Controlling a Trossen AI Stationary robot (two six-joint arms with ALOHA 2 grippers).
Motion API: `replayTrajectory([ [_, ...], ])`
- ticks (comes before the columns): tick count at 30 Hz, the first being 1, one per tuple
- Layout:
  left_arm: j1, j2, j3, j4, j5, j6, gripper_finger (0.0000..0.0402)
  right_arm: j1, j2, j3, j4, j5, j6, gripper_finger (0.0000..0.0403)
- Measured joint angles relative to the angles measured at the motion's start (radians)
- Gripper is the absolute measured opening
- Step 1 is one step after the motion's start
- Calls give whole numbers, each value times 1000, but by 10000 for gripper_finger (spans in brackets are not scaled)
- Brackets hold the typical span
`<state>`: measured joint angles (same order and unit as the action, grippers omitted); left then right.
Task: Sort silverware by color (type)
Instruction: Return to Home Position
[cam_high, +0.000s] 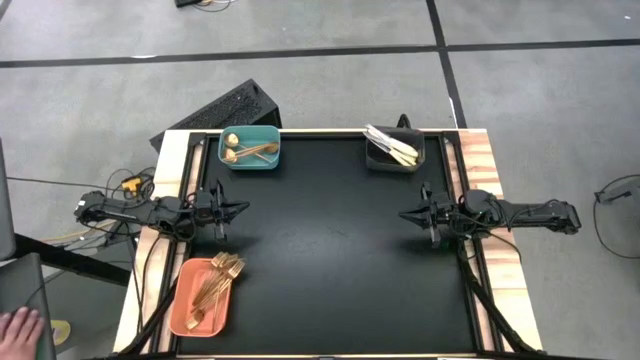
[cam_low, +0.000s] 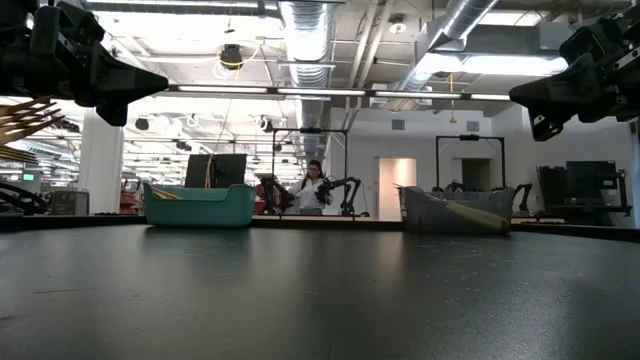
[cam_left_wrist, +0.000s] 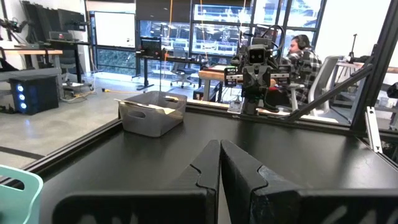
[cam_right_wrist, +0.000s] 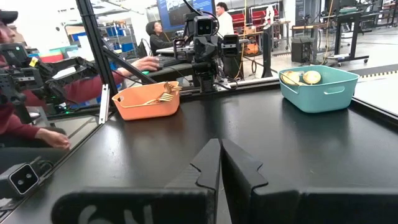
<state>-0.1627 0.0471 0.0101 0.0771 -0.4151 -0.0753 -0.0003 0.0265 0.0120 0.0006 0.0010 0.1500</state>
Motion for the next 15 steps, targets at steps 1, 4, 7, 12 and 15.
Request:
replayTrajectory([
  [1,0,0,0,0,0,0,2,0,0,0,0,0,0,44],
  [4,0,0,0,0,0,0,2,0,0,0,0,0,0,44],
  [7,0,4,0,0,0,0,2,0,0,0,0,0,0,44],
  [12,0,21,0,-1,0,0,2,0,0,0,0,0,0,44],
  [15,0,31,0,0,0,0,2,0,0,0,0,0,0,44],
])
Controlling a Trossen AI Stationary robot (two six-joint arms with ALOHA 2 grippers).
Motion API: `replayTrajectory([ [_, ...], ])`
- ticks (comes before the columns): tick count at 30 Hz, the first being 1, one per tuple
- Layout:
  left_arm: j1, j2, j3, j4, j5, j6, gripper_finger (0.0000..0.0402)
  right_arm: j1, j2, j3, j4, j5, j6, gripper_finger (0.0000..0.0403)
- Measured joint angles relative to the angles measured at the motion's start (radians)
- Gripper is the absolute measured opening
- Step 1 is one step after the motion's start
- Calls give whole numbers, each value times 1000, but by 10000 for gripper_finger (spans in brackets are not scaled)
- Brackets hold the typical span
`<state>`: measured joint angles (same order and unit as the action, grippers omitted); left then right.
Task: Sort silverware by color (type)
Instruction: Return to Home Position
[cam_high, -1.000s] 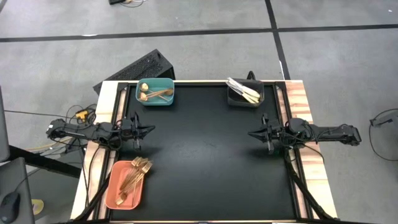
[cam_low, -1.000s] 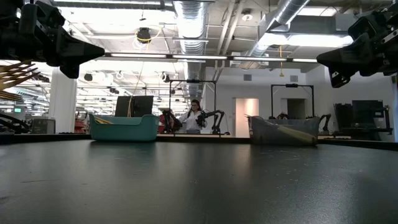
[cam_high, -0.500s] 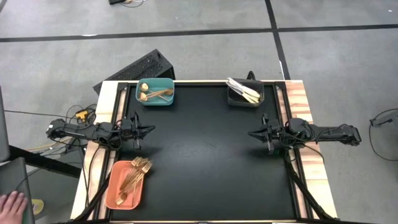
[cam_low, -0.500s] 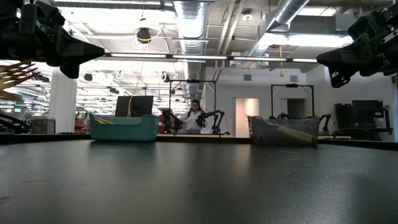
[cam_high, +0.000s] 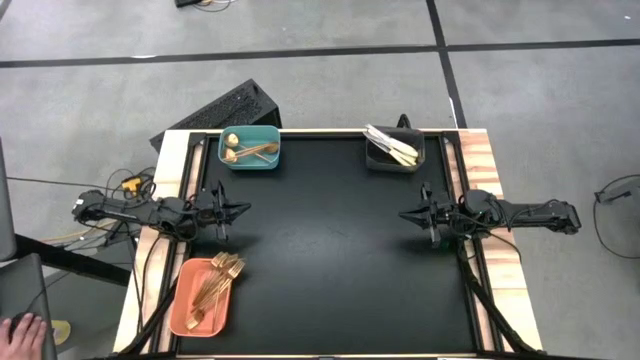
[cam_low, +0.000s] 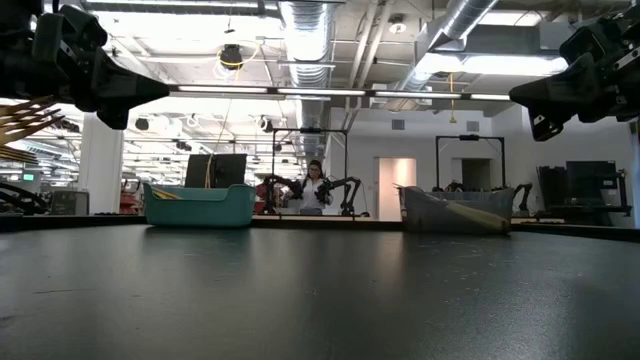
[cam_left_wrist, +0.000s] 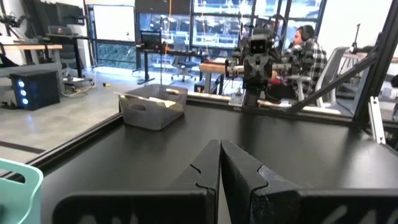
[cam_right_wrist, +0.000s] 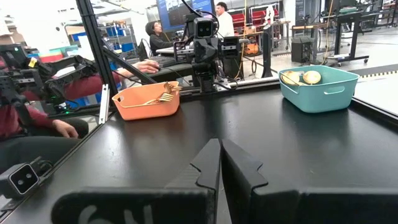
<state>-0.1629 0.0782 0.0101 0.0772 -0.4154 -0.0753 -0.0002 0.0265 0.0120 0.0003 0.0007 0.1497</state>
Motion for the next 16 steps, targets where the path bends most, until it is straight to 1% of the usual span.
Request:
replayTrajectory([
  [16,0,13,0,0,0,0,2,0,0,0,0,0,0,44],
])
